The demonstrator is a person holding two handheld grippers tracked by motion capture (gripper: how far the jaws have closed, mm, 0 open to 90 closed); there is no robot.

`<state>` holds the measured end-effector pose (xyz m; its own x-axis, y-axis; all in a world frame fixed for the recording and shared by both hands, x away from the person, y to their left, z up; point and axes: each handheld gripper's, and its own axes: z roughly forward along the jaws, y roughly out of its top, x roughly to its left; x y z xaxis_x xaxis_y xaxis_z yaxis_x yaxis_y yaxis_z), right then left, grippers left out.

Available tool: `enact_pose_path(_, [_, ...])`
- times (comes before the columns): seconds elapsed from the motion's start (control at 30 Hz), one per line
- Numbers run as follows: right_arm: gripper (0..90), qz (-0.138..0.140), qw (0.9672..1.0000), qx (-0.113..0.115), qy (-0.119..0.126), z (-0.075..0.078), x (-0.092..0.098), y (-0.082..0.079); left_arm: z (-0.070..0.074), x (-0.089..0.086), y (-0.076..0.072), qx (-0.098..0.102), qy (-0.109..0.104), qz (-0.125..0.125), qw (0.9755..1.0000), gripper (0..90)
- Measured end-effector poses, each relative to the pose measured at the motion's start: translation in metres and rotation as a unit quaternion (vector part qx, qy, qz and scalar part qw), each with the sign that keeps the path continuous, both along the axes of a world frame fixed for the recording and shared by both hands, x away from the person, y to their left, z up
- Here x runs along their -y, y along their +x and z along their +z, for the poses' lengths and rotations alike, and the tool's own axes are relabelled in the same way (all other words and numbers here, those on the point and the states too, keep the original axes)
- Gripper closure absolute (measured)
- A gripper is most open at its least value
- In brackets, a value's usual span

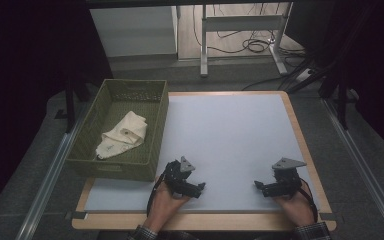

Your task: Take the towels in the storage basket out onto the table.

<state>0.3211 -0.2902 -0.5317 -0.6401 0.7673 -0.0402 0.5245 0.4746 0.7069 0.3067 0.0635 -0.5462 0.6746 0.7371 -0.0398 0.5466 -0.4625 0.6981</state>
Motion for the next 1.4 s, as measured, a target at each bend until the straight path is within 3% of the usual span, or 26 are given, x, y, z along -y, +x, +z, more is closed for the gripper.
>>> enact_pose_path(0.37, [3.1, 0.0, 1.0, 0.0, 0.0, 0.0, 0.0, 0.0, 0.001, 0.001, -0.001, -0.002, 0.002, 0.005, 1.0, 3.0])
enact_pose_path(0.7, [3.1, 0.0, 1.0, 0.0, 0.0, 0.0, 0.0, 0.0, 0.002, 0.0, 0.001, -0.009, 0.002, -0.006, 0.9999, 3.4])
enact_pose_path(0.87, [3.1, 0.0, 1.0, 0.0, 0.0, 0.0, 0.0, 0.0, 0.008, -0.002, 0.003, -0.018, -0.017, -0.016, 0.9996, 4.7])
enact_pose_path(1.13, [3.1, 0.0, 1.0, 0.0, 0.0, 0.0, 0.0, 0.0, 0.023, 0.006, 0.007, -0.003, 0.006, -0.03, 0.9995, 4.2])
enact_pose_path(1.4, [3.1, 0.0, 1.0, 0.0, 0.0, 0.0, 0.0, 0.0, 0.037, 0.01, 0.011, -0.001, 0.0, -0.045, 0.999, 4.2])
